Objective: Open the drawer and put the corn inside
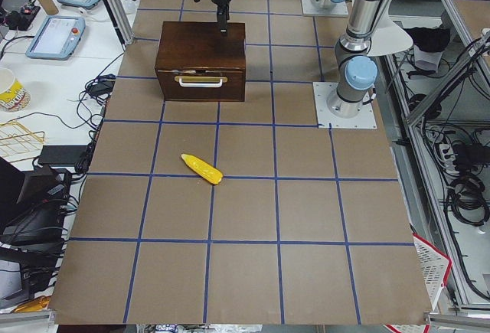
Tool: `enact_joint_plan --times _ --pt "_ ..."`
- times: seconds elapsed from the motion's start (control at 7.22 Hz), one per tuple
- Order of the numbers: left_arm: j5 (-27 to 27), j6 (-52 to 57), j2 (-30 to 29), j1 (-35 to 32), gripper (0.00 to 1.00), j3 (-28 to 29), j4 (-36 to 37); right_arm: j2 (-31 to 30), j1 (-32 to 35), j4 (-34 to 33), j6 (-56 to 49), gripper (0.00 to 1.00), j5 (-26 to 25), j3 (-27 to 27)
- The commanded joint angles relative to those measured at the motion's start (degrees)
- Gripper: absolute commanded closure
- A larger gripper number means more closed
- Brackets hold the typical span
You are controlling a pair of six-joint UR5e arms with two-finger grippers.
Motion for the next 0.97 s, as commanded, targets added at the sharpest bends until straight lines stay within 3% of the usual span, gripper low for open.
enact_joint_plan --times 0.0,0.83 --pt "0.0 0.0 0.0 0.0 0.00 0.0 0.0 0.0 0.0 0.0 0.0 0.00 0.0 0.0" --pt "1.2 0.2 0.4 0.5 0.00 0.1 -0.2 0.0 0.0 0.0 0.0 0.00 0.0 0.0"
